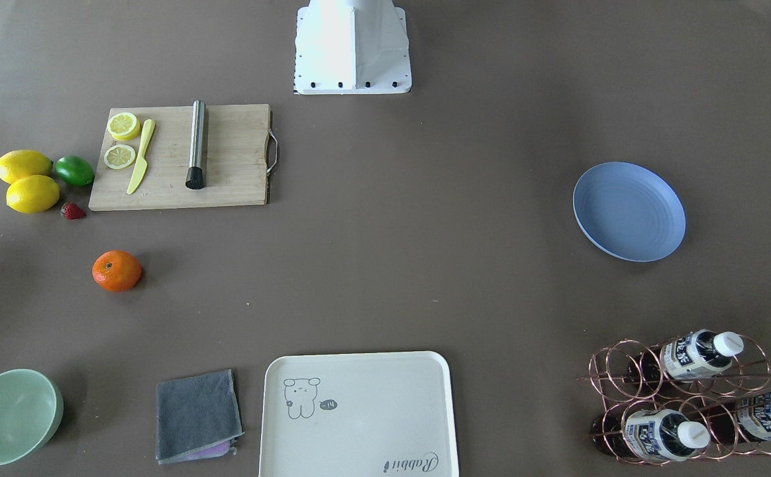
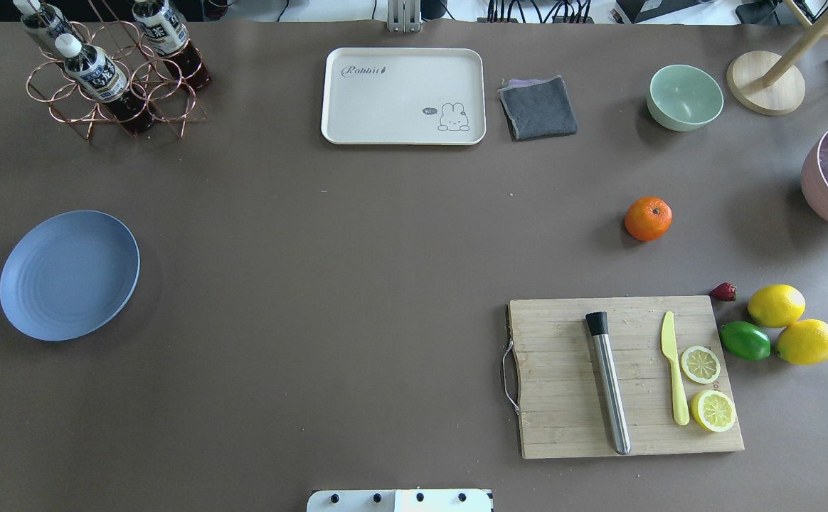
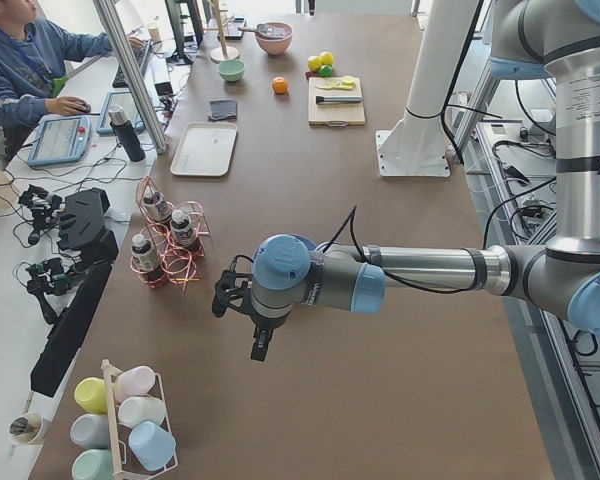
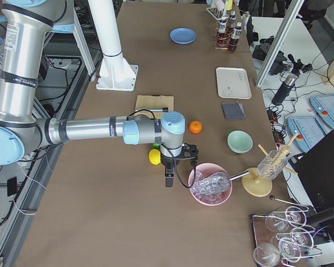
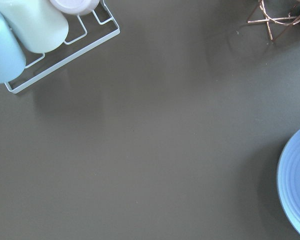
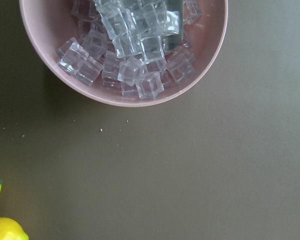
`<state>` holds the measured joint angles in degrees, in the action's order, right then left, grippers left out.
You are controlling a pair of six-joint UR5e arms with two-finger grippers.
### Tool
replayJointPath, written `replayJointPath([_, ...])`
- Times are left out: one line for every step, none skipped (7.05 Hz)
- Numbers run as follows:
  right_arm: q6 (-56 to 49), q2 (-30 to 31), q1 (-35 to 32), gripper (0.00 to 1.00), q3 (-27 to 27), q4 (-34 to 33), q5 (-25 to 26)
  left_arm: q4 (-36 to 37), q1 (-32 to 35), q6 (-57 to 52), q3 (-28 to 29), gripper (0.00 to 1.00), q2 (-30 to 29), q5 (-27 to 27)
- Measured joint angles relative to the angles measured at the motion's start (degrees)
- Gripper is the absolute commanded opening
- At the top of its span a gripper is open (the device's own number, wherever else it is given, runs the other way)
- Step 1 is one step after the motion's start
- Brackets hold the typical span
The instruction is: Pick orange to plate
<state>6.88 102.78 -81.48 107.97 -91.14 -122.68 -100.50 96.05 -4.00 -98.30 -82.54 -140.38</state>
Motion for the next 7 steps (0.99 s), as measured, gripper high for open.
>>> replayJointPath([0.0,-0.8,0.0,1.00,-0.3,0.0,-0.7,-0.4,0.0,0.6,-0.1,0.98,0.0,-3.0])
replayJointPath([0.0,-2.5,0.0,1.00,-0.4,0.0,-2.2,-1.6,-0.2,1.8,-0.1,0.97,0.0,-6.1])
replayJointPath([0.1,-4.3,0.1,1.00,-0.7,0.0,-3.7,-3.7,-1.3,3.5,0.0,0.98,-0.6,-7.7])
replayJointPath([0.2,-5.1,0.1,1.00,-0.8,0.1,-4.8,-5.5,-3.4,5.4,0.4,0.99,-1.6,-8.2])
replayJointPath([0.1,-5.5,0.1,1.00,-0.7,0.7,-5.3,-7.5,-5.4,6.6,1.2,0.99,-1.8,-8.2])
replayJointPath([0.2,-5.3,0.2,1.00,-0.7,2.7,-5.2,-9.0,-8.0,8.4,1.9,0.98,-1.3,-7.0])
replayJointPath([0.3,-4.9,0.1,1.00,-0.8,5.3,-4.9,-11.0,-11.3,12.5,2.3,0.98,-1.1,-3.9])
